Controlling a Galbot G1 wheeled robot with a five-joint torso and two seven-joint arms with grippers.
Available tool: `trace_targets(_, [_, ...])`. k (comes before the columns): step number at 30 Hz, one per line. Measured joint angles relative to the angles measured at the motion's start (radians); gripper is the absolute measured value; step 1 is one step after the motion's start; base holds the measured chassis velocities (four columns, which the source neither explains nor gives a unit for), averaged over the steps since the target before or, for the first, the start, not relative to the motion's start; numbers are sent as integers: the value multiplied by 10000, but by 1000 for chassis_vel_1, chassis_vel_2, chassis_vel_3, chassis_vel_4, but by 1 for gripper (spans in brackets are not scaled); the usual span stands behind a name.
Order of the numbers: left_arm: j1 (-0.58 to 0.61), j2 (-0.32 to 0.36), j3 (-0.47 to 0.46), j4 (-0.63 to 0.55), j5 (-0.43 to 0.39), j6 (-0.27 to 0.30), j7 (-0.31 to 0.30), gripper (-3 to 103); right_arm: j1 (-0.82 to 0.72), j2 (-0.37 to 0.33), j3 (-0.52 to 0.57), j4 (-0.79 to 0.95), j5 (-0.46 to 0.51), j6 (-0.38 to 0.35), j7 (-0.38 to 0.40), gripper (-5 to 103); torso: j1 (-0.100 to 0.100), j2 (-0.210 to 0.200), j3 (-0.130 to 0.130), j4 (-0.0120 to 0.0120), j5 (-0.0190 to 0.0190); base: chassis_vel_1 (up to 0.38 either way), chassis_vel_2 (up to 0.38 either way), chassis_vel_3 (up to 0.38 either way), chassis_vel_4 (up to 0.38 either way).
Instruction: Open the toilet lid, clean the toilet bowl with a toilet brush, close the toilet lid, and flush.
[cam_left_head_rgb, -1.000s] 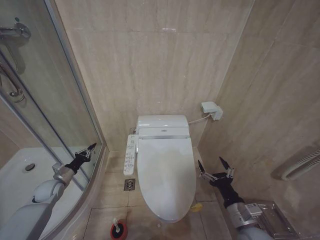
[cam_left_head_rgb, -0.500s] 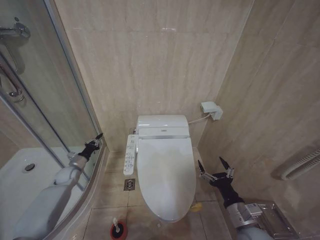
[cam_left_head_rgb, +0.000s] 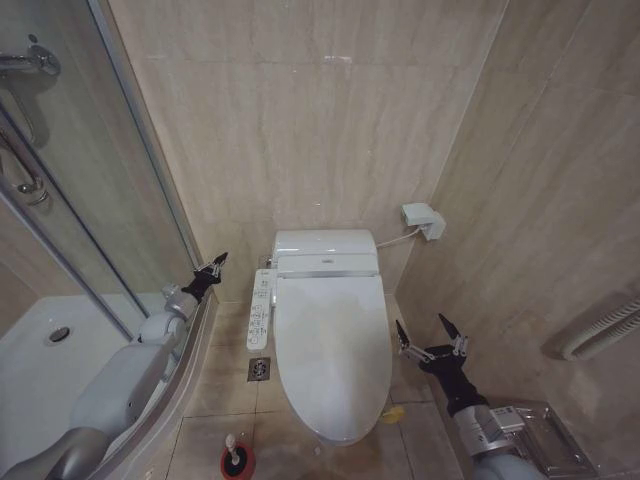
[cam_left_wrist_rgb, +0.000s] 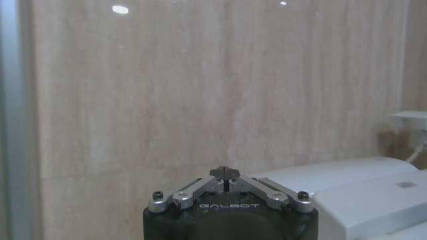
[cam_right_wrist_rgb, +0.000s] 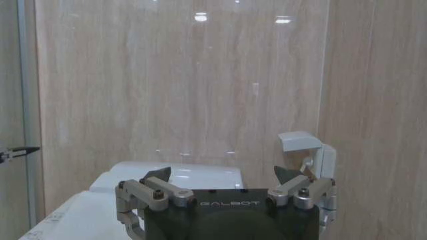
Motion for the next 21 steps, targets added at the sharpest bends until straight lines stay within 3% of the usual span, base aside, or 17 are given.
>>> trace_targets(10, [-683,216,889,416,158,54,323,0,0,0,0,0,0,0,0,100,0,0,0,-2,-2,0,0,0,0])
trace_targets(21, [-1553,391,1528,1501,517,-215,1244,0,0,0,0,0,0,0,0,100,-1,0,0,-1,-1,0,0,0,0])
